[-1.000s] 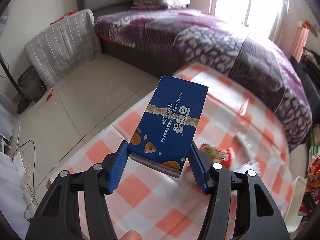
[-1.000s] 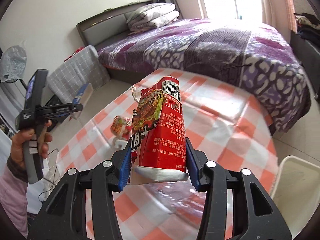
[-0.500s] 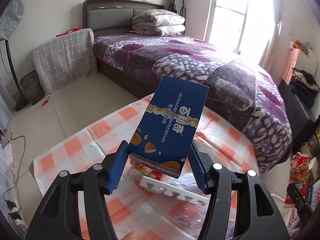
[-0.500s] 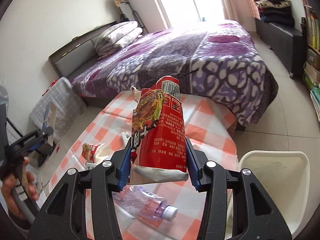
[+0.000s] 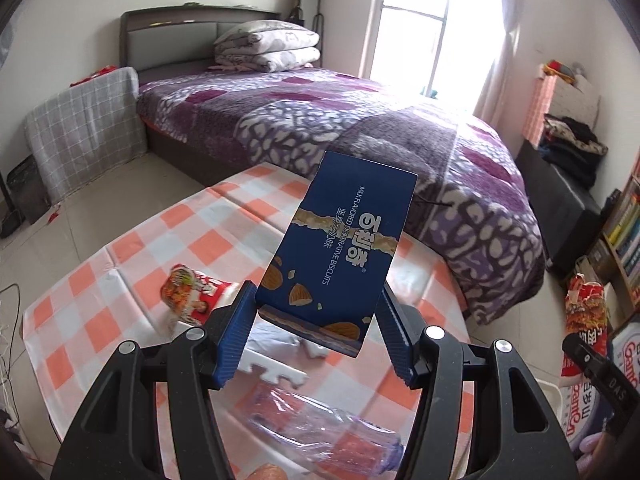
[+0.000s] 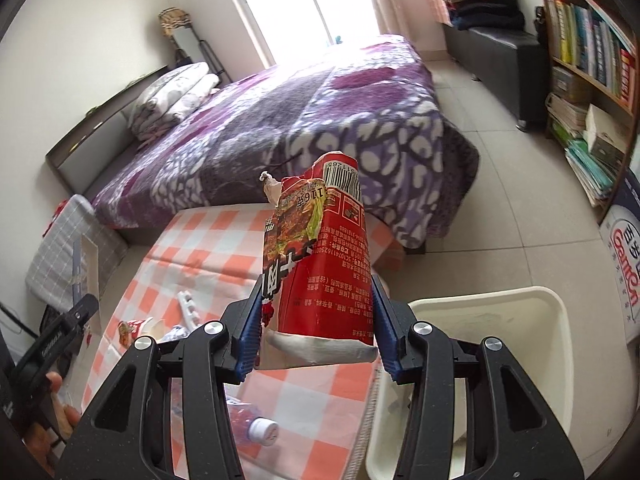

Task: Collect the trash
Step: 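Lift the biscuit box and red snack tube toward the white bin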

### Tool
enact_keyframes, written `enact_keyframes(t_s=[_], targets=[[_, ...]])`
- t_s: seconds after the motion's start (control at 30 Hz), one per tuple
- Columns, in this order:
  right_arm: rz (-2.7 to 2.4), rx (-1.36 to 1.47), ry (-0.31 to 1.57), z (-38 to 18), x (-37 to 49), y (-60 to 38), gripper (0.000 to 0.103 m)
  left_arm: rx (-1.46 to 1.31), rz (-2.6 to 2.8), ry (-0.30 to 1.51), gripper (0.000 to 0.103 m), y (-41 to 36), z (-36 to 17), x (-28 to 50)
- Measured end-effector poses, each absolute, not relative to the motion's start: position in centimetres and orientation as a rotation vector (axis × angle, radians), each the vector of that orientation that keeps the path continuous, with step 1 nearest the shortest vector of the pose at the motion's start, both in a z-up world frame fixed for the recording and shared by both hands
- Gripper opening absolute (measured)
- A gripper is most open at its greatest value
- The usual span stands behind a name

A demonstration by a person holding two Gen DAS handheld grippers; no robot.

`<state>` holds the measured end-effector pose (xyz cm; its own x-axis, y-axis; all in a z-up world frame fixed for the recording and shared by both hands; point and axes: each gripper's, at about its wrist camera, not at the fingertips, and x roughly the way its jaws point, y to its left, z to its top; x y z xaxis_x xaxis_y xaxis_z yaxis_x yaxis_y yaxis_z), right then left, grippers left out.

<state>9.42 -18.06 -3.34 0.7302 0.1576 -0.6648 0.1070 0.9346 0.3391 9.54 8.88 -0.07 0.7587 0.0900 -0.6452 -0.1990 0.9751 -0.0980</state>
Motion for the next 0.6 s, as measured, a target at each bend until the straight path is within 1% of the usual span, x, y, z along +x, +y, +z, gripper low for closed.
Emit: enact_keyframes(t_s=[0.3, 0.4, 0.5, 0.53, 0.6], targets=[[-0.107, 0.478, 0.835, -4.8, 9.1, -23.7, 0.047, -0.101, 0.034, 0.731, 0.059, 3.7, -0.9, 9.4], [-0.151, 0.516, 0.86, -5.4, 8.8, -25.6, 0.05, -0.07, -0.004, 0.738, 0.059, 1.8, -1.2, 9.1], [-0.189, 0.545, 0.866, -5.6, 8.3, -27.1, 0.059, -0.042, -0.054, 0.751, 0.059, -0.3, -1.6, 8.7], [-0.195, 0.552, 0.861, -5.6, 8.1, -27.5, 0.065, -0.036, -0.068, 0.755, 0.059, -0.9, -1.7, 8.6], [-0.216, 0.573, 0.841, -5.4, 7.5, -28.7, 0.068, -0.019, -0.101, 0.765, 0.059, -2.3, -2.0, 8.3]])
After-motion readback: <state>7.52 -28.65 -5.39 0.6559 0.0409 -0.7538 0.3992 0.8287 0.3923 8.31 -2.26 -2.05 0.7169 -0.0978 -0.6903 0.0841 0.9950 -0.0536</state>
